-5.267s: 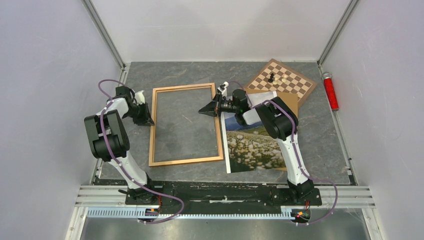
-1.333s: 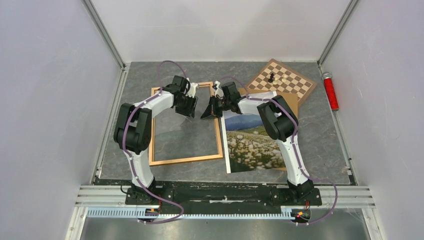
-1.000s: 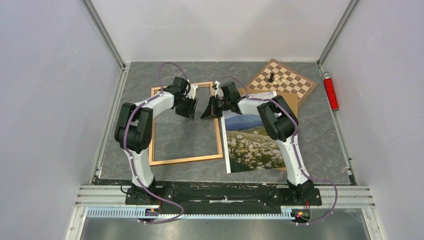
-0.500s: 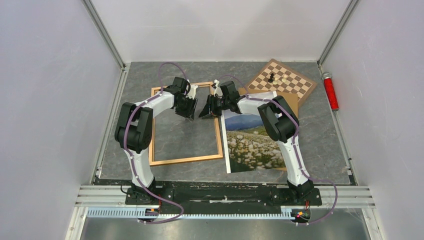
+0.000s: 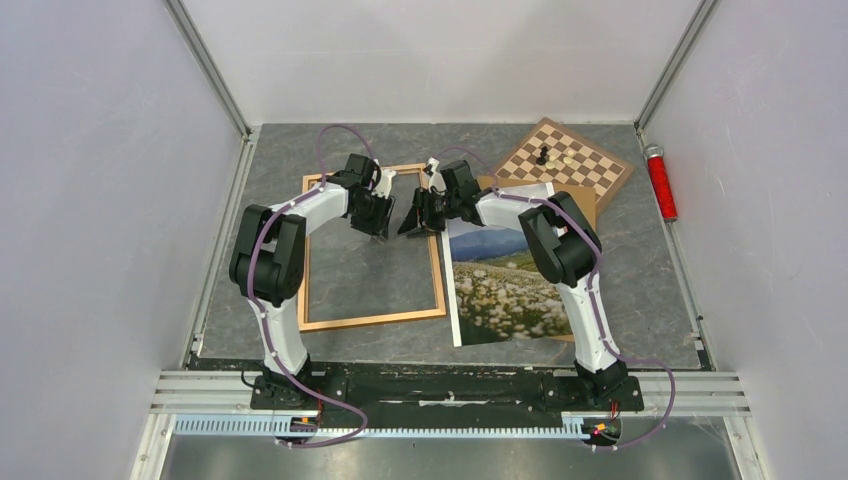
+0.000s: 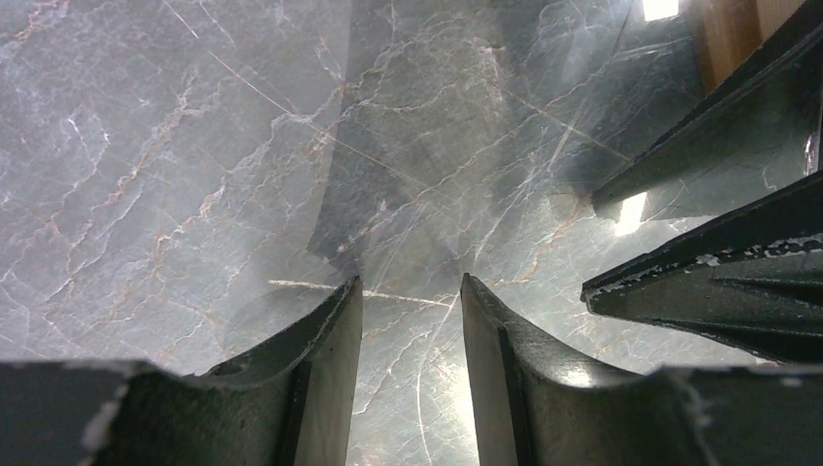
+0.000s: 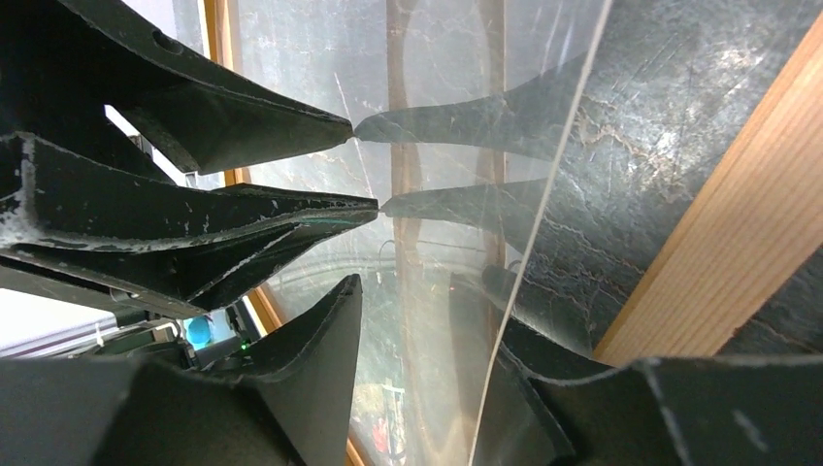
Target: Put the photo into the frame
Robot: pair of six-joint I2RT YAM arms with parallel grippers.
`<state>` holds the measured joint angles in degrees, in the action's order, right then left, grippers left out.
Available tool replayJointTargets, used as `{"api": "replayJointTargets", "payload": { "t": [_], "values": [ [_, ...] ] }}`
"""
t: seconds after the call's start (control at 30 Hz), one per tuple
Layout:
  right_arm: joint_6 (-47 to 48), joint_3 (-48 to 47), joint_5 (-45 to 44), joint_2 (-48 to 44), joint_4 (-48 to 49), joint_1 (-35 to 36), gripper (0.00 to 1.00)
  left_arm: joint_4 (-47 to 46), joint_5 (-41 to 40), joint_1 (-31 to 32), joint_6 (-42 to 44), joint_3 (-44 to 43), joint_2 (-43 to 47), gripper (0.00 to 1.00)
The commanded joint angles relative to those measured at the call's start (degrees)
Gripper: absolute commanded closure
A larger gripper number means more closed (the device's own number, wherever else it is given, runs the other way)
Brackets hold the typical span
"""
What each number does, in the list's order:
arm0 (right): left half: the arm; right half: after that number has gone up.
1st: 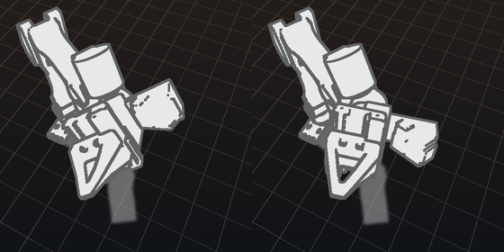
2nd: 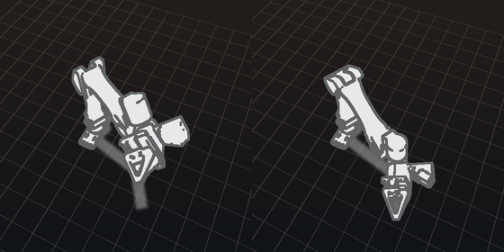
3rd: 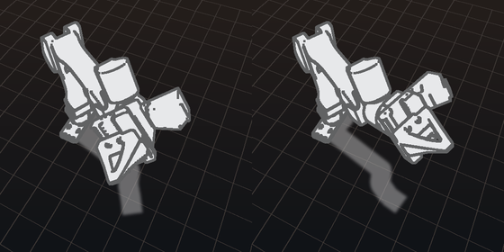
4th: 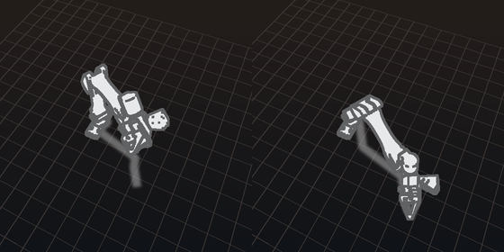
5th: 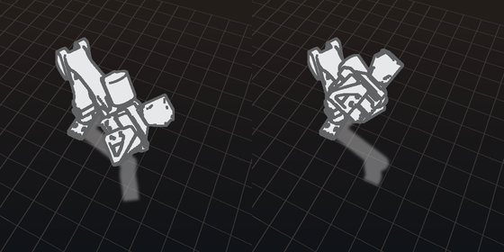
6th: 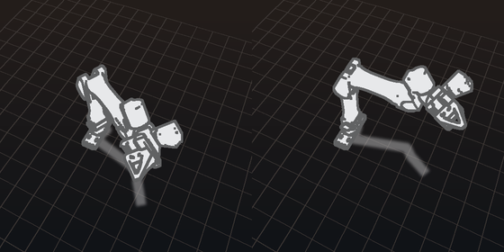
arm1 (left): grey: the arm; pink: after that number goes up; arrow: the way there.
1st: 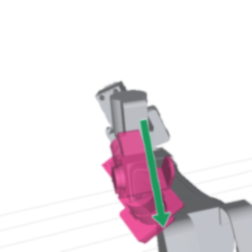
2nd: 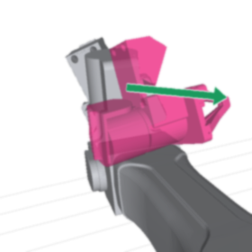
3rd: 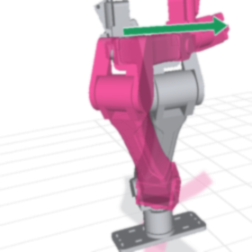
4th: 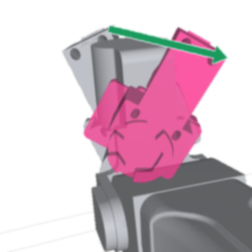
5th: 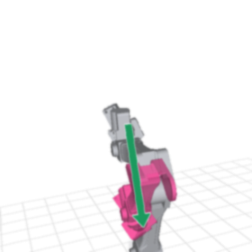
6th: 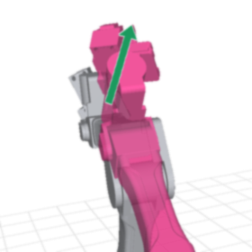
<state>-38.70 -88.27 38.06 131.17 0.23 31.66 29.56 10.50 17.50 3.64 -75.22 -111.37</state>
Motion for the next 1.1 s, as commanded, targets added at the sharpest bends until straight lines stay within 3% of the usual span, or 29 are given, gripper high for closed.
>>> {"api": "replayJointTargets", "payload": {
  "t": [0.0, 1.07],
  "values": [
    [3.53, -0.98, -3.37, -3.01, -2.82, -0.82, 0.57, -1.08, -0.44, 0.43, 0.14, 0.43, -1.35, 0.52],
    [9.16, 0.34, -6.51, -12.67, -6.5, -5.09, 0.47, -1.35, 0.04, 0.43, 0.18, 0.47, -1.65, 0.52]
  ]
}}
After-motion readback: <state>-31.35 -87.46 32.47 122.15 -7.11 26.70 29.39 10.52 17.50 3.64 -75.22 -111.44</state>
